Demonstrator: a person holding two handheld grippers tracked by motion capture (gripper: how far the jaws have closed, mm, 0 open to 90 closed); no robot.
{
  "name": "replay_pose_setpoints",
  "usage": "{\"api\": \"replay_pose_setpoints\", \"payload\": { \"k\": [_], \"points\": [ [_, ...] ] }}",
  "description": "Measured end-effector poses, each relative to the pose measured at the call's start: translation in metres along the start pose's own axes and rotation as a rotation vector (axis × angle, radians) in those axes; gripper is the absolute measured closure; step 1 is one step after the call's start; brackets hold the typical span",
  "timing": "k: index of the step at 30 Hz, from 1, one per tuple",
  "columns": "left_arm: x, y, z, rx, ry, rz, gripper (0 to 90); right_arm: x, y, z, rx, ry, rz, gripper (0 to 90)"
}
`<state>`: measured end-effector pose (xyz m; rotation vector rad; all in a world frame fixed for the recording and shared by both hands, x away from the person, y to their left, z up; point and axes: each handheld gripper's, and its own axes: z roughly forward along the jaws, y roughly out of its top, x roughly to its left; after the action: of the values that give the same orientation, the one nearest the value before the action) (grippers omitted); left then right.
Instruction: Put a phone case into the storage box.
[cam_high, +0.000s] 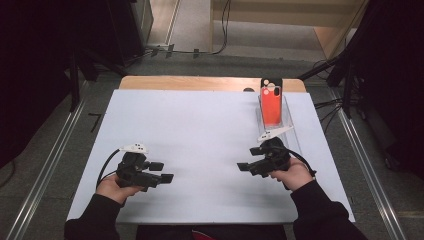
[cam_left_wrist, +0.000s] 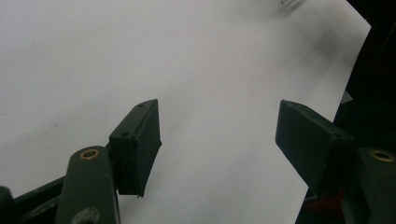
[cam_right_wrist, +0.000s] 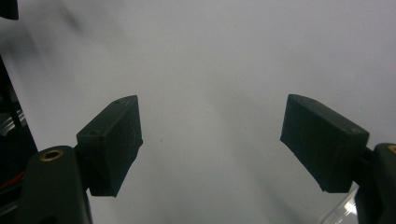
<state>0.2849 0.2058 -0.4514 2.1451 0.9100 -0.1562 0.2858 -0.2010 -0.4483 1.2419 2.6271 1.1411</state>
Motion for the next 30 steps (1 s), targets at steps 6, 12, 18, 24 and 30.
{"api": "replay_pose_setpoints", "payload": {
  "k": [6,12,18,24,30],
  "points": [
    [-0.002,0.0,0.002,0.001,-0.017,0.004,30.7,0.001,-0.011,-0.003,0.013,0.004,-0.012,18.7],
    [-0.006,-0.002,0.004,0.019,-0.015,0.018,30.6,0.001,-0.022,-0.004,0.026,0.011,-0.021,18.7],
    [-0.007,-0.005,0.004,0.022,-0.022,0.017,30.6,0.0,-0.031,-0.004,0.048,0.024,-0.009,18.7],
    [-0.006,-0.006,0.003,0.023,-0.021,0.015,30.6,-0.001,-0.039,-0.008,0.048,0.021,0.002,18.7],
    [-0.005,-0.007,0.002,0.023,-0.018,0.011,30.6,-0.007,-0.047,-0.013,0.036,0.009,0.019,18.7]
  ]
}}
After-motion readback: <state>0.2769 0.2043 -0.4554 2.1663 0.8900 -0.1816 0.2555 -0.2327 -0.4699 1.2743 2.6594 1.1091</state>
